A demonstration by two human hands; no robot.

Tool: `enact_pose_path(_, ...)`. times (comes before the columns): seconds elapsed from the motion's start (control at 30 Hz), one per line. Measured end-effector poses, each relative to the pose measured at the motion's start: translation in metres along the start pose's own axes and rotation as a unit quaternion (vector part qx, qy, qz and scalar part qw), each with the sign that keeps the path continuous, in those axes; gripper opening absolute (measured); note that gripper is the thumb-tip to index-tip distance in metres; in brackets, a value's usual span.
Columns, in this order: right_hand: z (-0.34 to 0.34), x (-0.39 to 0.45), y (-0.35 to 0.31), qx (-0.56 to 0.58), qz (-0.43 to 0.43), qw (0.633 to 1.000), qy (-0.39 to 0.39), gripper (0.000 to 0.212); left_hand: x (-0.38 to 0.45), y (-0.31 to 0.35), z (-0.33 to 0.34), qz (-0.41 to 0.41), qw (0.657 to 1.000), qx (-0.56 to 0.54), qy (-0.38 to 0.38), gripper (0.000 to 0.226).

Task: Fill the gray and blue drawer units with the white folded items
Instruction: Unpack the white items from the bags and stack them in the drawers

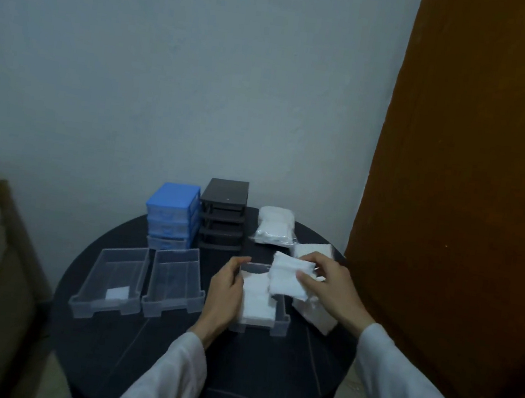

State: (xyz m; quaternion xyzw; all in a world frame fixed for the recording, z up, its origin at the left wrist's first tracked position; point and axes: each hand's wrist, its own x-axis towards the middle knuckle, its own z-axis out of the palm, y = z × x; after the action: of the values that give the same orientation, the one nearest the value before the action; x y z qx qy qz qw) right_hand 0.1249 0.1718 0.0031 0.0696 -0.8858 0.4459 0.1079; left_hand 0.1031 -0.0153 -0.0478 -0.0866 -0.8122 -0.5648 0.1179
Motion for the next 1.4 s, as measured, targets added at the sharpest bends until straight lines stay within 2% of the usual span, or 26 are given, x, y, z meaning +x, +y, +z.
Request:
enact_pose_path(0.2,0.012,0.012,-0.008,-0.047,-0.014,0.999,-0.003,0.012,-0.002,-0.019,0.002,-0.042,0.997,-0.055,-0.017,0.042)
enact_pose_path(0.33,0.021,0.018,-0.014,-0.046,-0.019,0.998,-0.047,0.017,0.0,-0.028,0.003,-0.066,0.994,-0.082,-0.021,0.044)
enact_pose_path(0.53,0.039,0.024,-0.01,-0.054,0.026,0.993,-0.106,0.017,0.002,-0.034,0.005,-0.075,0.988,-0.129,-0.032,0.04)
enact_pose_path(0.8,0.049,0.026,-0.005,-0.085,0.088,0.978,-0.172,0.016,0.002,-0.038,0.005,-0.053,0.988,-0.14,-0.037,0.036)
enact_pose_path(0.97,0.056,0.022,-0.005,-0.165,0.037,0.975,-0.142,0.018,0.002,-0.038,0.005,-0.057,0.986,-0.15,-0.039,0.035)
enact_pose_path(1.1,0.063,0.017,-0.002,-0.256,-0.047,0.963,-0.074,0.021,0.002,-0.039,0.006,-0.057,0.988,-0.14,-0.028,0.035)
enact_pose_path(1.17,0.063,0.014,-0.003,-0.26,-0.073,0.961,-0.05,0.015,0.003,-0.04,0.007,-0.057,0.988,-0.138,-0.03,0.035)
enact_pose_path(1.27,0.059,0.01,-0.008,-0.227,-0.1,0.966,-0.07,0.012,0.003,-0.042,0.006,-0.057,0.988,-0.137,-0.031,0.035)
enact_pose_path(1.4,0.056,0.002,-0.014,-0.19,-0.133,0.961,-0.147,0.027,0.003,-0.042,0.006,-0.056,0.989,-0.134,-0.03,0.036)
